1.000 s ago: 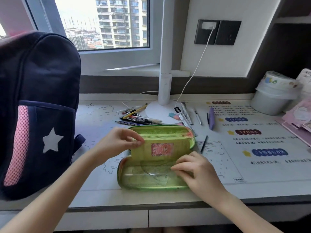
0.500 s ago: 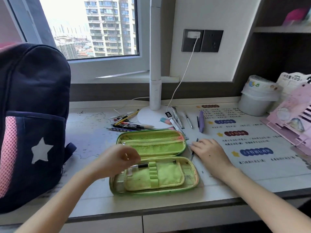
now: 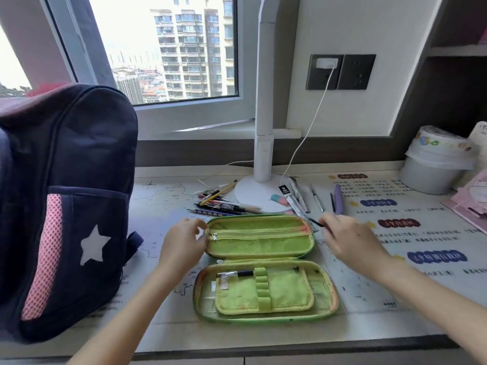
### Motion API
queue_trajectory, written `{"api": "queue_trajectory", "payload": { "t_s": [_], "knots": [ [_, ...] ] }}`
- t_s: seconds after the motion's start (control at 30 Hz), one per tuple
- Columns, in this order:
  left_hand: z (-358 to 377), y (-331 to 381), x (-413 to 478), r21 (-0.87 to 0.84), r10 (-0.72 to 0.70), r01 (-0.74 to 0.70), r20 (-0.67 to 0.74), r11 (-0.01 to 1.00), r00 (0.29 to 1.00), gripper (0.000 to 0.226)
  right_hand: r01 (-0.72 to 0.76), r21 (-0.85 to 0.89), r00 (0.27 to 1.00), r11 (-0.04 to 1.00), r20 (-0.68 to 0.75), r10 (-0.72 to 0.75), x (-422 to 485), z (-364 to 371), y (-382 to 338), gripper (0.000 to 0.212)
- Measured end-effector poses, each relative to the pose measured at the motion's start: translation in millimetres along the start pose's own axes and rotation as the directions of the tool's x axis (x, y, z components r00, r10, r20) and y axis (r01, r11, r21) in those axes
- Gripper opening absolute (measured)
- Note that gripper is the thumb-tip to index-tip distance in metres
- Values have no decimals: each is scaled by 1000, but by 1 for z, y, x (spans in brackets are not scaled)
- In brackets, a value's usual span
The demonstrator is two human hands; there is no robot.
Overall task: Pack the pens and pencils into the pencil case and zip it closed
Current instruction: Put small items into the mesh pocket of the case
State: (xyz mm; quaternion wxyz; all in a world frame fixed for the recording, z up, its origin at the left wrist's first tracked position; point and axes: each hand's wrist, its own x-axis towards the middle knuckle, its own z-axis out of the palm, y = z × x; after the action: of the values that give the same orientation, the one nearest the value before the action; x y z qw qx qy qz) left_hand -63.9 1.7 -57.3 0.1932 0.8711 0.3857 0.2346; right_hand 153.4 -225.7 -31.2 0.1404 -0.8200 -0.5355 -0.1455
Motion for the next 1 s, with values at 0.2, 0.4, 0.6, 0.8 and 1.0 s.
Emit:
{"api": "queue_trajectory", "payload": {
  "t_s": [0.2,0.4,0.6,0.8,1.0],
  "knots": [
    [14,1,15,-491,-209,273,182,827,961,12,-188,566,954,802,301,11,42,31,-121,11],
    [17,-13,9,-753,-192,242,156,612,969,11,-345,344,920,873,309,242,83,79,-171,31],
    [22,-18,15,-742,-174,255,188,620,967,9,-267,179,925,947,323,200,85,79,-176,18],
    [24,-16,11,-664,-86,157,138,731,987,9,-277,166,897,946,398,193,72,61,-143,21],
    [30,-5,6,-443,12,-19,-19,896,1000,9,-324,163,867,932,446,223,54,45,-101,26]
  ]
}}
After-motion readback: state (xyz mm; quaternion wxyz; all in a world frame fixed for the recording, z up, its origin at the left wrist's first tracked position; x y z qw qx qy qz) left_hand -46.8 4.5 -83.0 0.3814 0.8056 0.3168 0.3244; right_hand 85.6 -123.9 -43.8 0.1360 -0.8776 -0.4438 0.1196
